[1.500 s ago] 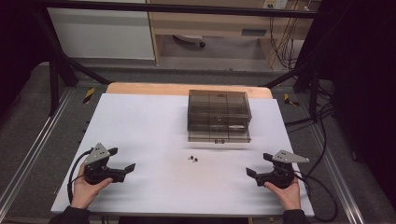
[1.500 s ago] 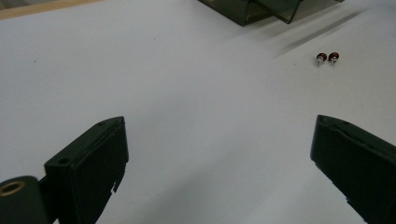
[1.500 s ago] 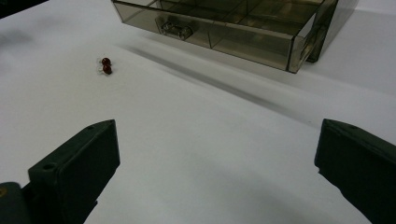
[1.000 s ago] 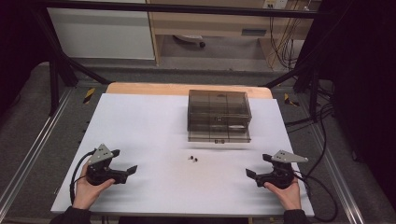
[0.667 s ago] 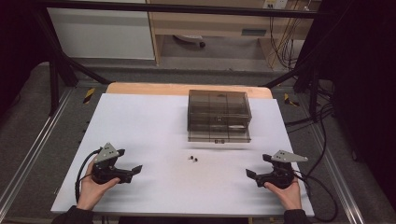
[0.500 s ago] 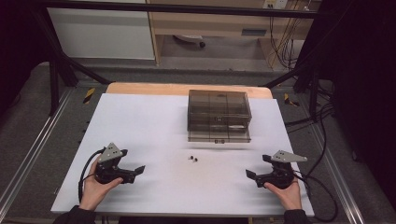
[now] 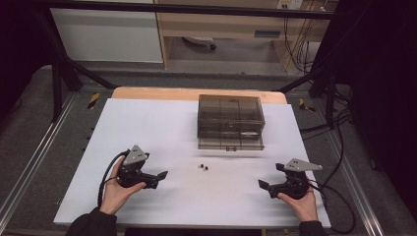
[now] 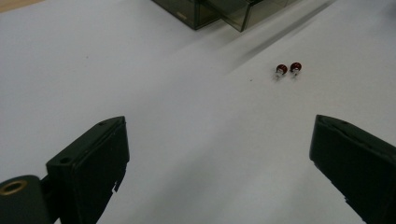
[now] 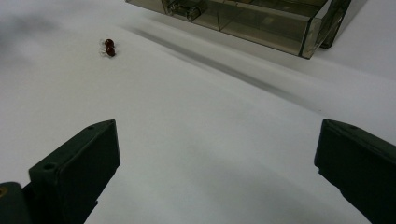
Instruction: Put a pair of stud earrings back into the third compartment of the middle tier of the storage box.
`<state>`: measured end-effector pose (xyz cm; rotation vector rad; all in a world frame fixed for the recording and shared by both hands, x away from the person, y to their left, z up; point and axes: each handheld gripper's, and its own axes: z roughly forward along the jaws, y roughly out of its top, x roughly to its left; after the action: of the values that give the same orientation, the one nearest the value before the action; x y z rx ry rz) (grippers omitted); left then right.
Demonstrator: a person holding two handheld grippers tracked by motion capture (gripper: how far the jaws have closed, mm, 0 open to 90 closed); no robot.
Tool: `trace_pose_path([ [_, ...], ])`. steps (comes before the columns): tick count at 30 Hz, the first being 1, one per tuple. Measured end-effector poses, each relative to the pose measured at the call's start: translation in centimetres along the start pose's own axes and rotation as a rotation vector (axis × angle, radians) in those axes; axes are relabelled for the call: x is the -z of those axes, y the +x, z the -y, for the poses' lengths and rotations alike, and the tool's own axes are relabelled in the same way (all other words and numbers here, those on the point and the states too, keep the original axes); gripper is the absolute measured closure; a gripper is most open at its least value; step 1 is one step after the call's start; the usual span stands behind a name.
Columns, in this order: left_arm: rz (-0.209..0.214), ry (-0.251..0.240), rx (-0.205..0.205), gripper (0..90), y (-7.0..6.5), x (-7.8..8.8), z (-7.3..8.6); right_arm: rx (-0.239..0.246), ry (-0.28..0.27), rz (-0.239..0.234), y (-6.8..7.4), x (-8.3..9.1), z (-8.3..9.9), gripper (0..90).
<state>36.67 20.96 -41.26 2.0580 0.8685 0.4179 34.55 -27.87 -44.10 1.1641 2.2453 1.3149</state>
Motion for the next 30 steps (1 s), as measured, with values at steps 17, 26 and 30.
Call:
trace_pose_path([
  [17,0.047,0.051,-0.036,5.0,-2.3,-4.3,-2.6,0.009,0.009,0.001,0.0,-0.1,0.0,0.6],
  [26,0.051,0.072,-0.048,6.9,-3.1,-6.0,-3.3,0.011,0.007,0.002,0.0,0.0,0.1,0.6],
  [30,0.055,0.086,-0.05,8.4,-3.4,-6.9,-3.7,0.01,0.01,0.002,0.0,-0.1,0.1,0.6],
])
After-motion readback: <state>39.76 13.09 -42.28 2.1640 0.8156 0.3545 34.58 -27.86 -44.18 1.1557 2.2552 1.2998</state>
